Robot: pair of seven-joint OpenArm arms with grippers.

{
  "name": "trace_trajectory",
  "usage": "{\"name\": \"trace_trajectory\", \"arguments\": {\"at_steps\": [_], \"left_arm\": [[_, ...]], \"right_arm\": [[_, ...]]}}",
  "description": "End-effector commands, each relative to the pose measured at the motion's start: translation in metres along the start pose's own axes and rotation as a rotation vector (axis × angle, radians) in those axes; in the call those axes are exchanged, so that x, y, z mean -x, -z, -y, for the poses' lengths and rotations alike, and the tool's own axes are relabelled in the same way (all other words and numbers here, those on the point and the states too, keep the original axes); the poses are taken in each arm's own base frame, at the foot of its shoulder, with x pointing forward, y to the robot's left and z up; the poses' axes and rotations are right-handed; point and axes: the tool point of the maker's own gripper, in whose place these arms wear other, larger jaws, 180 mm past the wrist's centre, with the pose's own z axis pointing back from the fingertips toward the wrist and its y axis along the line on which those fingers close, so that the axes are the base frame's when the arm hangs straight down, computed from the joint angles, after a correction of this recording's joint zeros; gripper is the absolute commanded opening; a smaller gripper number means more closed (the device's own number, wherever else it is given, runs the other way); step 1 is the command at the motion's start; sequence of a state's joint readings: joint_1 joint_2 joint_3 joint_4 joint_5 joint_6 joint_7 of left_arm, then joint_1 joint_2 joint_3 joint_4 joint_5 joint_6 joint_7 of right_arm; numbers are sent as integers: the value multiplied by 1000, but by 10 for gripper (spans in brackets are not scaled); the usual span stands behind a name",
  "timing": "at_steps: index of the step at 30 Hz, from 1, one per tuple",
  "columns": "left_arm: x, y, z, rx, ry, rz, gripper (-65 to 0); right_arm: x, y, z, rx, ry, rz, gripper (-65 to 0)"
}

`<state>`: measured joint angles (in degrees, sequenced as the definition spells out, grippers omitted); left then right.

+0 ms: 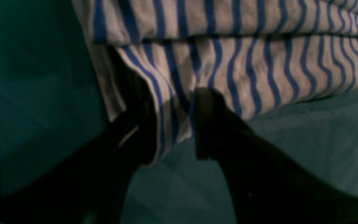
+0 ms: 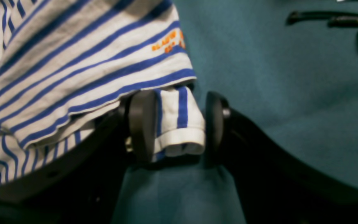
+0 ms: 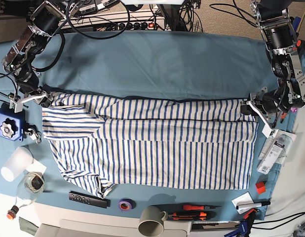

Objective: Fold the T-shirt properly
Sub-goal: 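Grasp the folded edge again with both grippers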

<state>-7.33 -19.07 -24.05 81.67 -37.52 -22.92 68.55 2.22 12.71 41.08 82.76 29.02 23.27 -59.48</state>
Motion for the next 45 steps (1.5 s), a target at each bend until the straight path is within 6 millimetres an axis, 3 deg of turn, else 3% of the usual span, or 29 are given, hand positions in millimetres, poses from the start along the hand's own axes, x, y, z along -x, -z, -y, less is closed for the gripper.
{"name": "trace_trajectory", "arguments": {"at_steps": [1,3,5,8,10,17,26,32,39,45], "left_arm": [[-18,-8,-2,-7,20,47,-450],[-18,-8,-2,-7,20,46,-464],[-17,-8,-2,-7,18,45,-534],[-17,-7,-2,-4,20,47,-650],[-17,-7,0,2,38,48,-650],[-18,-9,-3,-5,42,45,-650],[-19,-34,-32,-64,56,1,-650],[-9,-35,-33,-49,51,-28,-650],[20,-36,-25,-13,67,-83,-650],[33,-55,-21,-51,158,-97,-650]], "right_arm": [[-21,-4,0,0,-4,59,-388],[-20,-4,3,15,5,56,-395],[-20,-4,8,39,10,55,-434],[-20,-4,10,53,14,53,-576],[-20,-5,10,53,13,55,-650],[-35,-9,6,15,-29,98,-650],[-46,-26,-8,-3,-110,88,-650],[-34,-41,-6,23,-165,45,-650],[-11,-69,2,80,-256,11,-650],[-4,-87,2,108,-323,6,-650]]}}
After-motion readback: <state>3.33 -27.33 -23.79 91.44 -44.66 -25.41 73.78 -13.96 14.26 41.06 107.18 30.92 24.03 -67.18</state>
